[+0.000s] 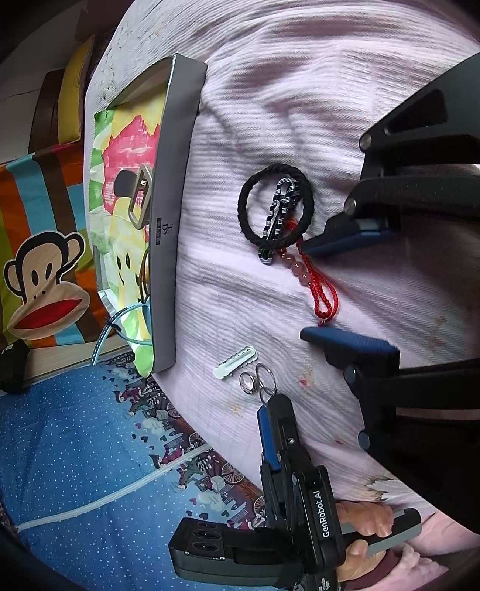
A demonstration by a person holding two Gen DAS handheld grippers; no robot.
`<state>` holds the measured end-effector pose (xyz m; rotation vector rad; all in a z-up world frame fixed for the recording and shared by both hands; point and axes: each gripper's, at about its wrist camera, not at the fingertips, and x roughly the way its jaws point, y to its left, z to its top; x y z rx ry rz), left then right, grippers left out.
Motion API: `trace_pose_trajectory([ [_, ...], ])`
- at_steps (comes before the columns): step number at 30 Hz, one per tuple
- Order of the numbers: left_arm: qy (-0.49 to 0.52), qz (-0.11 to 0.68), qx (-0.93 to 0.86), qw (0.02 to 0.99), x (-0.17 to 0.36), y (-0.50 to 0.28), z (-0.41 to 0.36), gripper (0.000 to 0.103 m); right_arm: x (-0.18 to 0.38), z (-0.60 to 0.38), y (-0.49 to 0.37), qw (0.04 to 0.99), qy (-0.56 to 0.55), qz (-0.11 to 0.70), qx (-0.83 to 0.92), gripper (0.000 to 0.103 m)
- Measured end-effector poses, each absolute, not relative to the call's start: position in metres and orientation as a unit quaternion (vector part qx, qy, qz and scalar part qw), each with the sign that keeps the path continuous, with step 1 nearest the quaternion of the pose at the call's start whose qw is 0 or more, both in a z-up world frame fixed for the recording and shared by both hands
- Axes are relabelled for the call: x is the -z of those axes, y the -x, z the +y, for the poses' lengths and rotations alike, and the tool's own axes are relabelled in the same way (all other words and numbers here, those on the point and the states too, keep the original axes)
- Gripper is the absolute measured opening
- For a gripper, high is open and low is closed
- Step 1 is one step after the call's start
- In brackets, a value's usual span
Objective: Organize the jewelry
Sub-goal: 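Grasp a silver ring with the left tool while the right tool grasps the red cord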
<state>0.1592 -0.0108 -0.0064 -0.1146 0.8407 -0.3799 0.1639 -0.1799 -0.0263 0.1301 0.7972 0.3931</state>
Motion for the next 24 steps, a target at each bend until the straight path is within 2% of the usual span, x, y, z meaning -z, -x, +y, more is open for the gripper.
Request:
trace_pose_trajectory([
  [1,0.055,0.405,0.183,0.894,0.006,-0.159,-0.011,0.028,0.027,-0.180,-0.164,0.900,-0.064,0.387,-0.190,0.027],
  [8,0.044,0.404,0.187,0.894,0.007,-0.155,-0.015,0.028,0.029,-0.182,-0.162,0.895,-0.074,0.395,-0.192,0.019],
  [13,0.034,0.399,0.187,0.897,0.006,-0.149,-0.019,0.027,0.030,-0.182,-0.160,0.895,-0.075,0.396,-0.193,0.008],
  [24,0.026,0.376,0.186,0.908,-0.001,-0.127,-0.019,0.027,0.017,-0.188,-0.145,0.897,-0.090,0.374,-0.217,0.005],
])
